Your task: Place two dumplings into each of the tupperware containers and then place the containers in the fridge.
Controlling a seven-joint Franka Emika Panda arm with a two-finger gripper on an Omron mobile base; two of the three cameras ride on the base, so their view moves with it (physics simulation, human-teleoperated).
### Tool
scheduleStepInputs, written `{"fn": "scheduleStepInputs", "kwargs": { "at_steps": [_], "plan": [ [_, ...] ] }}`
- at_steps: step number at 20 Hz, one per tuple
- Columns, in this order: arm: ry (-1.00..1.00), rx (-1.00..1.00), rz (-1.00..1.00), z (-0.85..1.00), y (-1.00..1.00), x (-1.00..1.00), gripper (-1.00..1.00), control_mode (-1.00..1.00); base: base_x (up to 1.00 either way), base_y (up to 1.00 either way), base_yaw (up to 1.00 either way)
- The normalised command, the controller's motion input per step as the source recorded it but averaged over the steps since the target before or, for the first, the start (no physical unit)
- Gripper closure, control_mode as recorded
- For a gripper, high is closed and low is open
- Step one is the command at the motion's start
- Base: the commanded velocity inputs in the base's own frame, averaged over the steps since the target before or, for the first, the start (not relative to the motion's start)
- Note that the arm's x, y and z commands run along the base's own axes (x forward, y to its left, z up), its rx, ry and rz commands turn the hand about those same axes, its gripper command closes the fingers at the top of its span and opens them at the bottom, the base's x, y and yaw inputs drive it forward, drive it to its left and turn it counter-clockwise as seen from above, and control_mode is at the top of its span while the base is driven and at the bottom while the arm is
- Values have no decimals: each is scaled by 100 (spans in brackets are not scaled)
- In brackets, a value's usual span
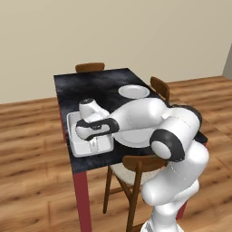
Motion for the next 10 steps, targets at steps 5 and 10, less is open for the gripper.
{"fn": "scheduleStepInputs", "kwargs": {
  "at_steps": [5, 10],
  "plan": [
    [-7, 0, 0, 52, -6, -7, 100, -100, 0, 0, 0],
    [-14, 0, 3, 47, -4, 0, 100, -100, 0, 0, 0]
  ]
}}
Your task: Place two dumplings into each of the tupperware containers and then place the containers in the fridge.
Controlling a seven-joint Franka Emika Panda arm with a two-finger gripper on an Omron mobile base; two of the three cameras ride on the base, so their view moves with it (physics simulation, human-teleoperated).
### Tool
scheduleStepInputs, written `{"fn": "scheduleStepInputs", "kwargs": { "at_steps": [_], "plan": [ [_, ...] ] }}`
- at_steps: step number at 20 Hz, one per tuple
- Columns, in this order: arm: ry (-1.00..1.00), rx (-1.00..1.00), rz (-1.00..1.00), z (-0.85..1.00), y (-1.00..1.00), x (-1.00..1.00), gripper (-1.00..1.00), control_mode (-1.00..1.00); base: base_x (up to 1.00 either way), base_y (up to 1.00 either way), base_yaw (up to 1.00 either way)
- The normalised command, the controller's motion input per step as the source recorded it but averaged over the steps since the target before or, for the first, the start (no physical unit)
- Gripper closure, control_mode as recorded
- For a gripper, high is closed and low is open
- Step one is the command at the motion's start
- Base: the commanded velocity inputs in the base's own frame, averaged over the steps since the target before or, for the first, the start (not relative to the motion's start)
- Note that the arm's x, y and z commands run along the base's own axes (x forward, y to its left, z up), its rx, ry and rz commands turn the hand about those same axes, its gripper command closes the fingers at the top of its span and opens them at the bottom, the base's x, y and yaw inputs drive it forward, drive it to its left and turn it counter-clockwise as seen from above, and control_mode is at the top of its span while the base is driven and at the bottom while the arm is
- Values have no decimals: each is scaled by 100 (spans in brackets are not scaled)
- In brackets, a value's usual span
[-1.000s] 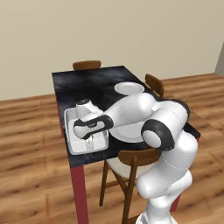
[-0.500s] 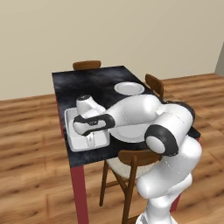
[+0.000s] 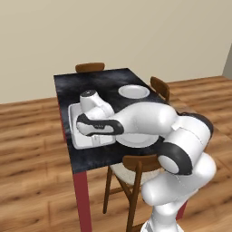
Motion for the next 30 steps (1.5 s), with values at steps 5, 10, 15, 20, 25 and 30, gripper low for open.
{"fn": "scheduleStepInputs", "kwargs": {
  "at_steps": [5, 10, 15, 20, 25, 30],
  "plan": [
    [-2, 0, 5, 67, -34, -6, 100, -100, 0, 0, 0],
    [0, 0, 6, 44, -64, -21, 100, -100, 0, 0, 0],
    [4, 2, 5, 37, -96, -19, 100, -100, 0, 0, 0],
    [5, 4, 9, 37, -97, -8, 100, -100, 0, 0, 0],
    [2, 1, 6, 27, -63, -6, 100, -100, 0, 0, 0],
    [1, 0, -2, 4, -13, -18, 100, -100, 0, 0, 0]
  ]
}}
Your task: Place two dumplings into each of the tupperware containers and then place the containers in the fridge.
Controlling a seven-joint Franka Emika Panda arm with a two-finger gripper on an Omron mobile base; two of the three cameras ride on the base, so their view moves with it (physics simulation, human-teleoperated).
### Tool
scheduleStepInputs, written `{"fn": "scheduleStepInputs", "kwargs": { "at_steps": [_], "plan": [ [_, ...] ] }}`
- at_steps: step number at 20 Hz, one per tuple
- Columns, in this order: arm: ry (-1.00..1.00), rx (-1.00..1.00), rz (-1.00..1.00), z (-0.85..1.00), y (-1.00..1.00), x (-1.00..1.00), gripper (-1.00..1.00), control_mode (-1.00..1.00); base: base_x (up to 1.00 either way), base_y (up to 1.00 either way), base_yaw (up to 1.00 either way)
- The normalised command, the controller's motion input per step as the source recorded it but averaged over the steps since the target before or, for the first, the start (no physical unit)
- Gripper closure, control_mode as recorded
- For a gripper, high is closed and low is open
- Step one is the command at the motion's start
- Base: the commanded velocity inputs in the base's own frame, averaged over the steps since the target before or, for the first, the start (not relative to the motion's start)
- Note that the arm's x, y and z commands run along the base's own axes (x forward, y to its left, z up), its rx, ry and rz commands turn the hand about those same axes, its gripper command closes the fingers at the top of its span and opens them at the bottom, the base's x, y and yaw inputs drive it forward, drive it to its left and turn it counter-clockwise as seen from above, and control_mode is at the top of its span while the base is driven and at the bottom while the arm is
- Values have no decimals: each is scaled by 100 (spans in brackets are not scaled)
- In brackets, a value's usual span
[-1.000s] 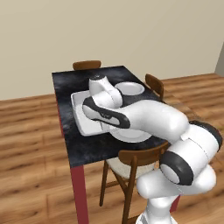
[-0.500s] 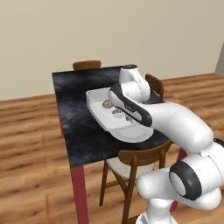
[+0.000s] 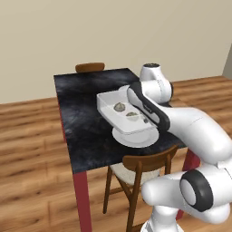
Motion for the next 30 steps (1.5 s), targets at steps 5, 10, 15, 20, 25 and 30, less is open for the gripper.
{"fn": "scheduleStepInputs", "kwargs": {
  "at_steps": [5, 10, 15, 20, 25, 30],
  "plan": [
    [0, 0, -14, 7, 0, -20, 100, -100, 0, 0, 0],
    [-7, 0, -7, 9, -19, -45, 100, -100, 0, 0, 0],
    [-12, 0, 0, 23, -24, -35, 100, -100, 0, 0, 0],
    [0, 0, -1, 21, 0, -5, 100, -100, 0, 0, 0],
    [6, 0, -4, 6, 0, -2, 100, -100, 0, 0, 0],
    [6, 0, 0, 0, 0, 0, 100, -100, 0, 0, 0]
  ]
}}
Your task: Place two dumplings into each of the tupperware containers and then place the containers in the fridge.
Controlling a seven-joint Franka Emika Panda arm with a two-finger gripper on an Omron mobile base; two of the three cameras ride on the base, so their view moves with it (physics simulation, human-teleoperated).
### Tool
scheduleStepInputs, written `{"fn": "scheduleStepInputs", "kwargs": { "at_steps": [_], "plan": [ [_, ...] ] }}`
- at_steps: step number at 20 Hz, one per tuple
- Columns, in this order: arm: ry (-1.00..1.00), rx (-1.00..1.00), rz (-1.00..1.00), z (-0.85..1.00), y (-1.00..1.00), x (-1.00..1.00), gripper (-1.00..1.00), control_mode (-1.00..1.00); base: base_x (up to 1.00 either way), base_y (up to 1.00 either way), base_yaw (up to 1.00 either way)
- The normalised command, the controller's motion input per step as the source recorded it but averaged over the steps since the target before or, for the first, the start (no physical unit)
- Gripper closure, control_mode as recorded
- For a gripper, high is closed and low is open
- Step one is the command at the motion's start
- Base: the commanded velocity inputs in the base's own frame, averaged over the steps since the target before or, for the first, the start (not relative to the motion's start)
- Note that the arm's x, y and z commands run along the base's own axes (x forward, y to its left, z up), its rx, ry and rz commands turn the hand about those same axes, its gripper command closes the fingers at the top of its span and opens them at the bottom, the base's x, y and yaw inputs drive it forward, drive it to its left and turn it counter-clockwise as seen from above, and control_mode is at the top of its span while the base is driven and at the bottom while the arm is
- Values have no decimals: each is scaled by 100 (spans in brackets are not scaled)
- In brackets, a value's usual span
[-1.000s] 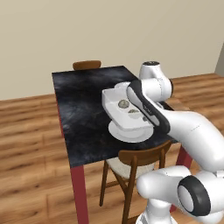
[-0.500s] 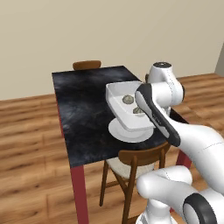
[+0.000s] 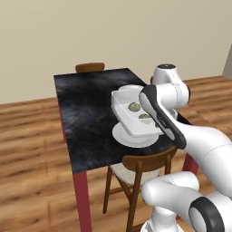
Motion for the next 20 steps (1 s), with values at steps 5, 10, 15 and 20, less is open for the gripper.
{"fn": "scheduleStepInputs", "kwargs": {
  "at_steps": [5, 10, 15, 20],
  "plan": [
    [1, 0, 0, 0, 0, 0, 100, 100, -15, 0, 0],
    [0, 0, 0, 0, 0, 0, 100, 100, -100, -5, 20],
    [0, 0, 0, 0, 0, 0, 100, 100, -51, 10, 82],
    [0, 0, 0, 0, 0, 0, 100, 100, -11, 1, 100]
  ]
}}
